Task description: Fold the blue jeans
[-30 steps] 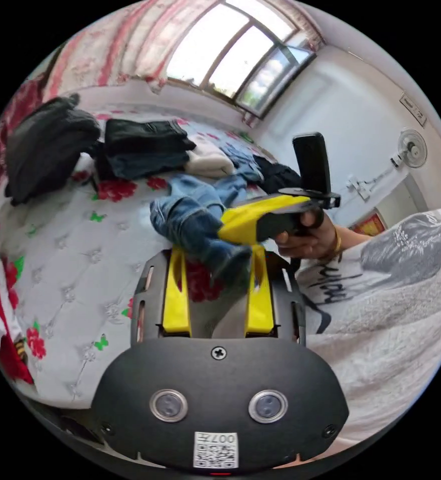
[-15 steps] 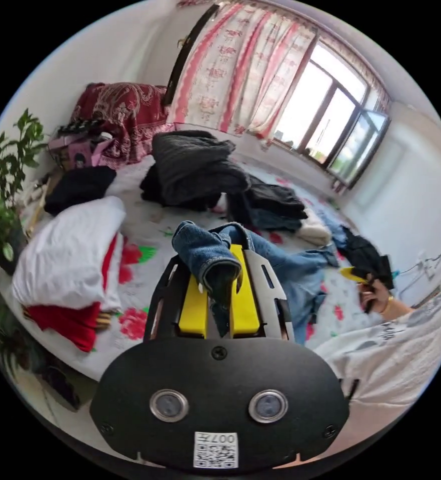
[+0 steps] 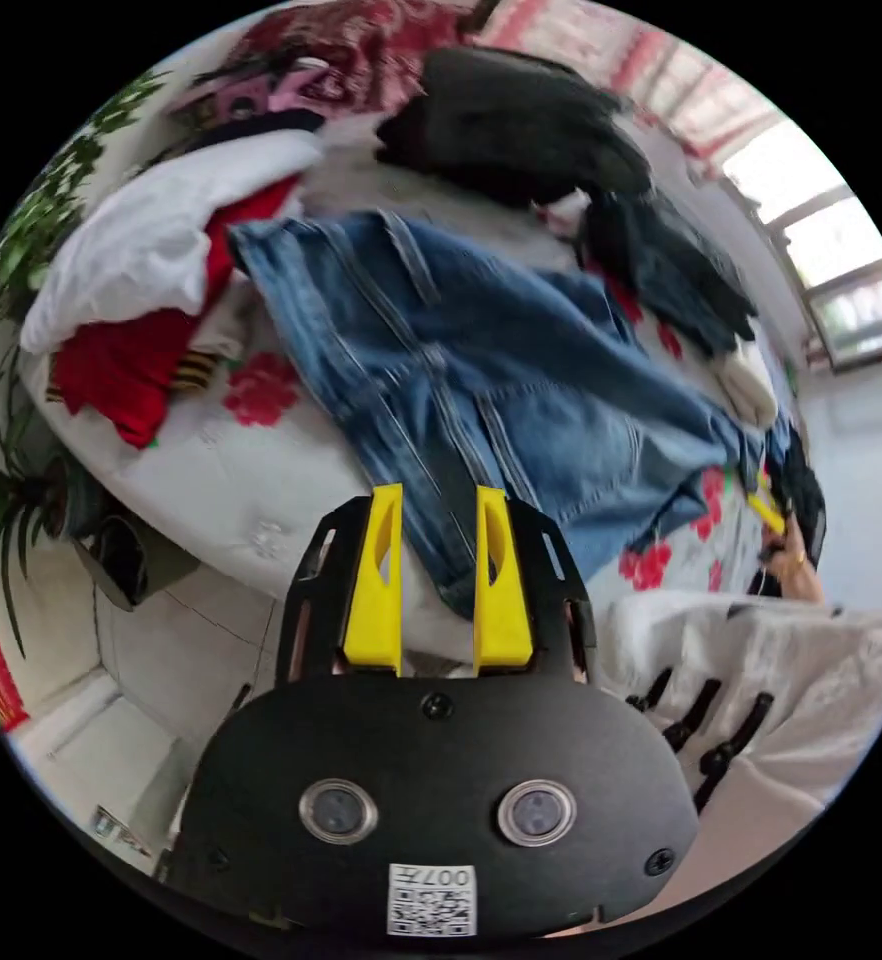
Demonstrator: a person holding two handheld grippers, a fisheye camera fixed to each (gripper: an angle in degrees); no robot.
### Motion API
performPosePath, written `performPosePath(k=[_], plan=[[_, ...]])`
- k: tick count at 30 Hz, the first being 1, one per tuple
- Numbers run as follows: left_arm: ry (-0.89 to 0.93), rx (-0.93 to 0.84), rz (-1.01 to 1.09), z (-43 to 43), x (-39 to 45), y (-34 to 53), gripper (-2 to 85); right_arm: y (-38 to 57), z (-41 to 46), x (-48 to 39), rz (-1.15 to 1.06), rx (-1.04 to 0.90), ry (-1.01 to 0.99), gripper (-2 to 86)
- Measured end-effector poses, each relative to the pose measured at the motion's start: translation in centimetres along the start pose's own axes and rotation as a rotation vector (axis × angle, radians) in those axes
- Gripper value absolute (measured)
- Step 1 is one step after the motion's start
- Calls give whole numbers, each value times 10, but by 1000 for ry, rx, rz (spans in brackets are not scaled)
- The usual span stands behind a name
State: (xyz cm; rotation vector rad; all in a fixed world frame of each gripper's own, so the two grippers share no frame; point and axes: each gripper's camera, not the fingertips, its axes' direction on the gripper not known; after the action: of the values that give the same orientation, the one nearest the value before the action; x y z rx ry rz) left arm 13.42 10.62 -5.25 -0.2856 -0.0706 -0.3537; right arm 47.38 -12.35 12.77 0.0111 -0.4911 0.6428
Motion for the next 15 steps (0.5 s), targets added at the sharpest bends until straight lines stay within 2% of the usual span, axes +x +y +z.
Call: performPosePath(k=[2, 6, 8, 11, 13, 15], plan=[[-30, -76, 59, 22, 25, 0, 111, -11, 16, 1, 67, 26, -31, 66], [-103, -180, 21, 53, 48, -21, 54, -28, 29, -9, 90, 26, -216, 15], [-118, -197, 102, 55, 56, -30, 23, -26, 11, -24, 21, 100, -263, 6], [-153, -181, 196, 48, 56, -32, 0, -7, -36, -62, -163, 189, -225, 0], [-138, -138, 167, 34, 45, -30, -5, 24, -82, -91, -307, 260, -204, -1], [-86, -23, 129, -4, 29, -28, -8, 54, -118, -112, -379, 314, -200, -2]])
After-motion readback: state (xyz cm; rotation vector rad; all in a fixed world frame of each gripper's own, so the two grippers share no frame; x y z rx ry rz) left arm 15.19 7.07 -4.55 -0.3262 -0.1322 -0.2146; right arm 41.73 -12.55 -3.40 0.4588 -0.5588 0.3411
